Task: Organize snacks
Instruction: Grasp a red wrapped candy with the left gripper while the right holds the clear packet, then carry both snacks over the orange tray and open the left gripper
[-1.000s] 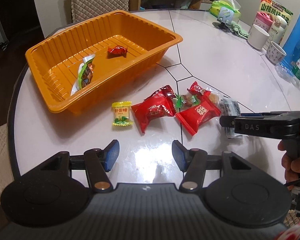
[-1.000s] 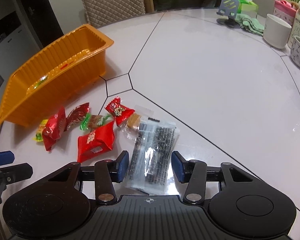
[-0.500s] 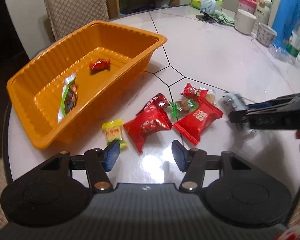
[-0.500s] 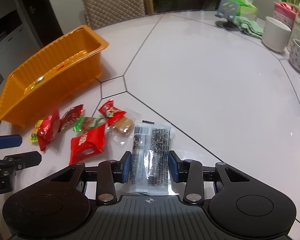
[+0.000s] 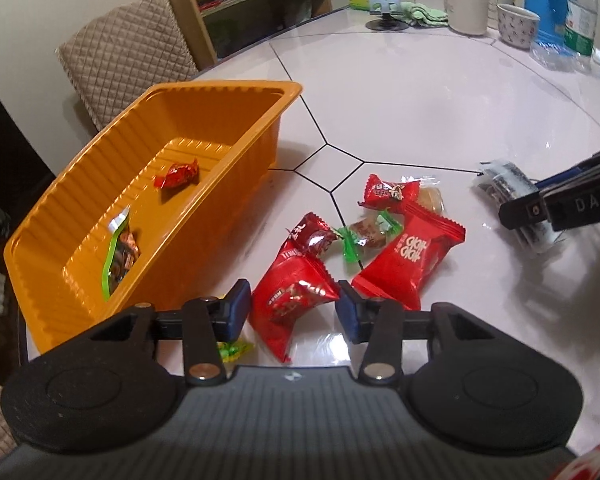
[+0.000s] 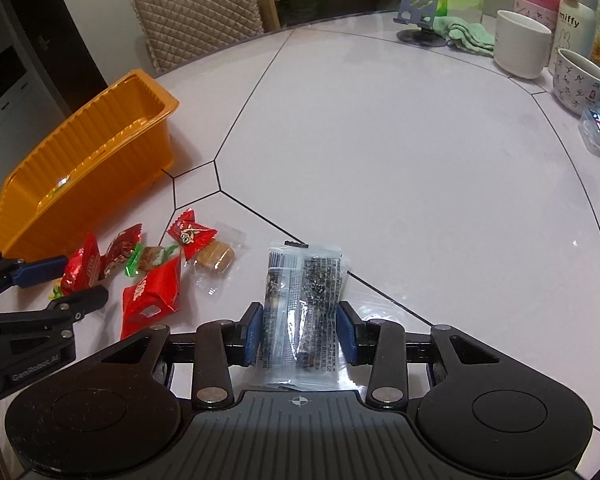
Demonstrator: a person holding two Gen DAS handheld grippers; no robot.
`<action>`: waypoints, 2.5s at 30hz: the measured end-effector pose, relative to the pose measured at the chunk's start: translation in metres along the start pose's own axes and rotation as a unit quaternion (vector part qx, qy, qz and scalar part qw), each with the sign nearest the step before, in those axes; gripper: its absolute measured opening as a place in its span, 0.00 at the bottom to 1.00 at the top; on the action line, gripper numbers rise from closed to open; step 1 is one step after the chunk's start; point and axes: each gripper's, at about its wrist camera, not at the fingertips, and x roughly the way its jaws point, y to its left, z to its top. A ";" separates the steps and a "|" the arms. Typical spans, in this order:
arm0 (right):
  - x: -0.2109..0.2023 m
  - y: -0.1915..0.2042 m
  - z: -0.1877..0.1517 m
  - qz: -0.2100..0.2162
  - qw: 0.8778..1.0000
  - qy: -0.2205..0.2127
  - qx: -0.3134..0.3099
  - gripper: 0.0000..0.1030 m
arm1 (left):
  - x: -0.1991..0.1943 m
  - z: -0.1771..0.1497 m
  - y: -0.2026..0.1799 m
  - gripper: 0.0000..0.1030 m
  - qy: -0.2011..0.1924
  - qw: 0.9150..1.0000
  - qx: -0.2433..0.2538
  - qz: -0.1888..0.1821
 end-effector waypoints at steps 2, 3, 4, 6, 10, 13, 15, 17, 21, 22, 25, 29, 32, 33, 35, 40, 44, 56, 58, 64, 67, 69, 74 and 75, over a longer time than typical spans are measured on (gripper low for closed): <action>-0.001 -0.001 0.000 0.000 1.000 -0.001 0.002 0.39 | 0.001 0.000 -0.001 0.39 -0.004 1.000 0.004 0.004; -0.001 -0.002 0.000 -0.001 1.000 -0.001 0.002 0.39 | 0.000 0.000 -0.001 0.38 -0.005 1.000 0.004 0.005; -0.001 -0.002 -0.001 -0.001 1.000 -0.001 0.003 0.39 | -0.001 0.000 -0.001 0.36 -0.008 1.000 0.004 0.005; -0.002 -0.003 -0.001 0.001 1.000 -0.001 0.003 0.39 | -0.004 0.001 0.001 0.32 -0.011 1.000 -0.001 0.005; -0.005 -0.002 -0.001 0.009 1.000 -0.003 -0.002 0.39 | -0.012 0.000 0.006 0.28 -0.012 1.000 -0.021 -0.004; -0.009 -0.002 -0.001 0.015 1.000 -0.006 -0.006 0.39 | -0.019 -0.002 0.012 0.27 -0.006 0.999 -0.049 -0.016; -0.012 -0.001 0.000 0.019 1.000 -0.008 -0.008 0.39 | -0.023 -0.004 0.016 0.27 -0.004 0.997 -0.073 -0.026; -0.015 0.001 -0.001 0.024 1.000 -0.010 -0.011 0.39 | -0.028 -0.006 0.019 0.27 -0.001 0.995 -0.096 -0.032; -0.024 0.006 -0.002 0.037 0.999 -0.013 -0.019 0.39 | -0.038 -0.012 0.027 0.26 0.005 0.989 -0.139 -0.047; -0.026 0.007 -0.002 0.041 0.999 -0.015 -0.021 0.39 | -0.041 -0.013 0.029 0.26 0.005 0.988 -0.148 -0.051; -0.033 0.014 -0.002 0.056 0.998 -0.017 -0.031 0.39 | -0.050 -0.016 0.034 0.26 0.007 0.983 -0.172 -0.059; -0.043 0.024 -0.001 0.081 0.996 -0.018 -0.044 0.39 | -0.064 -0.018 0.040 0.26 0.008 0.980 -0.190 -0.063; -0.050 0.032 0.001 0.099 0.993 -0.017 -0.057 0.39 | -0.074 -0.018 0.042 0.26 0.006 0.977 -0.202 -0.066; -0.052 0.035 0.002 0.106 0.992 -0.016 -0.060 0.39 | -0.077 -0.018 0.043 0.26 0.005 0.977 -0.205 -0.065; -0.055 0.042 0.004 0.120 0.990 -0.015 -0.067 0.39 | -0.083 -0.017 0.045 0.26 0.001 0.975 -0.211 -0.065; -0.057 0.062 0.014 0.147 0.984 -0.019 -0.096 0.39 | -0.100 -0.012 0.053 0.26 -0.016 0.972 -0.227 -0.058; -0.055 0.078 0.025 0.168 0.979 -0.021 -0.114 0.39 | -0.107 -0.006 0.063 0.26 -0.024 0.970 -0.237 -0.048; -0.026 0.121 0.074 0.203 0.967 -0.037 -0.150 0.39 | -0.101 0.020 0.104 0.26 -0.048 0.962 -0.267 -0.022; -0.019 0.128 0.083 0.205 0.966 -0.039 -0.152 0.39 | -0.097 0.026 0.110 0.26 -0.051 0.962 -0.267 -0.019; 0.001 0.143 0.109 0.197 0.965 -0.049 -0.167 0.39 | -0.075 0.043 0.127 0.26 -0.046 0.959 -0.279 -0.006; 0.012 0.147 0.121 0.193 0.965 -0.053 -0.171 0.39 | -0.063 0.051 0.136 0.26 -0.043 0.956 -0.291 -0.003; 0.021 0.150 0.128 0.191 0.965 -0.054 -0.174 0.39 | -0.054 0.056 0.142 0.26 -0.041 0.954 -0.296 0.000; 0.043 0.153 0.141 0.183 0.964 -0.051 -0.184 0.39 | -0.030 0.065 0.153 0.26 -0.024 0.950 -0.310 0.009; 0.048 0.153 0.144 0.183 0.964 -0.051 -0.187 0.39 | -0.025 0.066 0.155 0.26 -0.021 0.949 -0.314 0.010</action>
